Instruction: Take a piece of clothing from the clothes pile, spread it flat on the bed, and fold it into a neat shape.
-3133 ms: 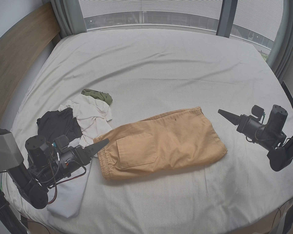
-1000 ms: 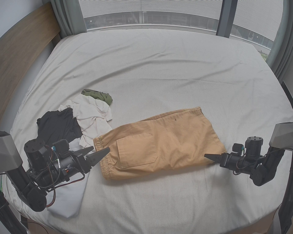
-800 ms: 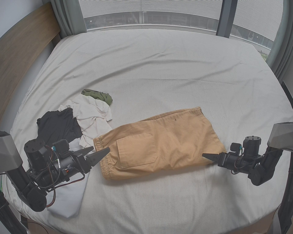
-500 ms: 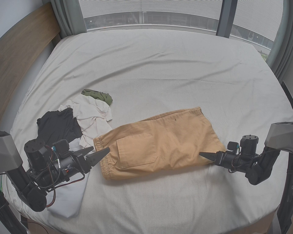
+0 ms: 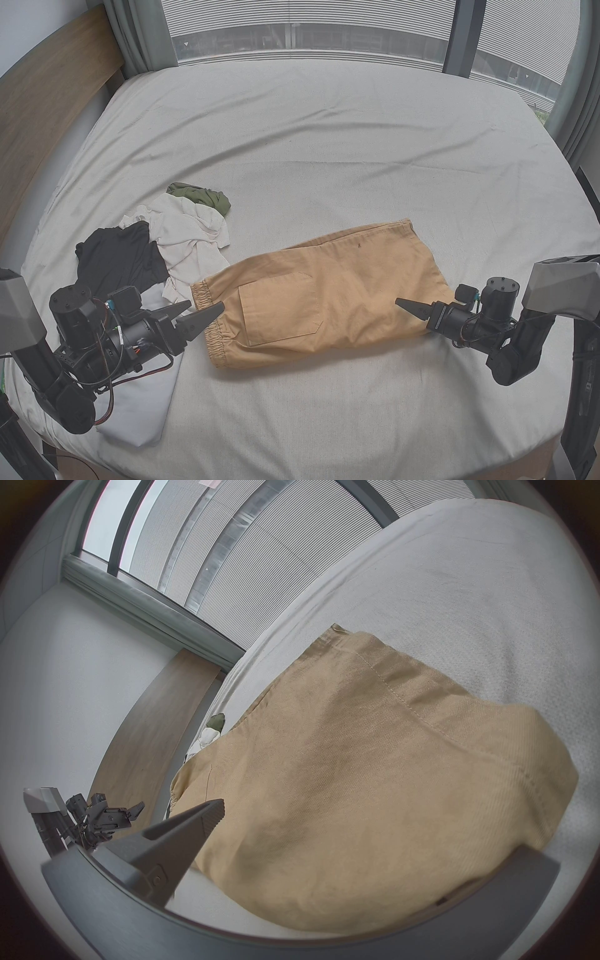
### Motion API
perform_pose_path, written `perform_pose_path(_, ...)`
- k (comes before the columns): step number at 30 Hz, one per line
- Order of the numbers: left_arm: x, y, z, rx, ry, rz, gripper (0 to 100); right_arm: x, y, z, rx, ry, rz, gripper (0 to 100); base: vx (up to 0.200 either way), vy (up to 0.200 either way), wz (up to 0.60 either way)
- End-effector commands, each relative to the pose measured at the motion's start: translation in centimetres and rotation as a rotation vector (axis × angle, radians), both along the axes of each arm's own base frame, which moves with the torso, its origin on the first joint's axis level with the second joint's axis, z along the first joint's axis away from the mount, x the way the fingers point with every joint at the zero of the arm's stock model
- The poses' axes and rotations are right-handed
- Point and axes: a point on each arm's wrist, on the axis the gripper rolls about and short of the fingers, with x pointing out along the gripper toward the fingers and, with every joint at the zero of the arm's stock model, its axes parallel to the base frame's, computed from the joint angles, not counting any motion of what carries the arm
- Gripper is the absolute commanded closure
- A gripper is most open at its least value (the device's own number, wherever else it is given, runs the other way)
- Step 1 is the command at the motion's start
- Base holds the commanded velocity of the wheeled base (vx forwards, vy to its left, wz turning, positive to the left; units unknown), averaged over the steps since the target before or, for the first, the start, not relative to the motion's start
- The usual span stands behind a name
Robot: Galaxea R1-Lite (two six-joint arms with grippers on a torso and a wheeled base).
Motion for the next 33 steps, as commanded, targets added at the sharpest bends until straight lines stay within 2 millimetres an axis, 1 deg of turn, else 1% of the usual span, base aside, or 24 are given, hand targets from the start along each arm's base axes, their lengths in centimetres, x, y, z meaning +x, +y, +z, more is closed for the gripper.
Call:
perform_pose_path(1,0.0,0.0,0.0,-0.001,0.001,0.0,0,0.0,0.3,-0.8,-0.005,0.023,0.002,100,0.0,0.0,0.0)
perform_pose_path(9,0.0,0.0,-0.1,0.0,0.005,0.0,0,-0.3,0.3,-1.0,-0.011,0.038,-0.003,100,0.0,0.0,0.0)
perform_pose_path(13,0.0,0.0,-0.1,0.0,0.005,0.0,0,-1.3,0.2,-1.0,-0.023,0.055,-0.002,100,0.0,0.0,0.0)
perform_pose_path(16,-0.1,0.0,-0.1,0.0,0.004,-0.002,0,-2.1,0.0,-0.2,-0.029,0.04,-0.001,100,0.0,0.0,0.0)
perform_pose_path(22,-0.1,0.0,-0.1,0.0,0.006,-0.002,0,-3.8,-0.4,0.4,-0.07,0.037,0.01,100,0.0,0.0,0.0)
perform_pose_path(30,-0.1,0.0,0.0,-0.001,0.003,-0.005,0,-4.8,-0.9,0.7,-0.073,0.039,0.0,100,0.0,0.0,0.0)
perform_pose_path(33,-0.1,-0.1,-0.1,-0.001,0.004,-0.008,0,-4.8,-1.0,0.7,-0.071,0.022,-0.003,100,0.0,0.0,0.0)
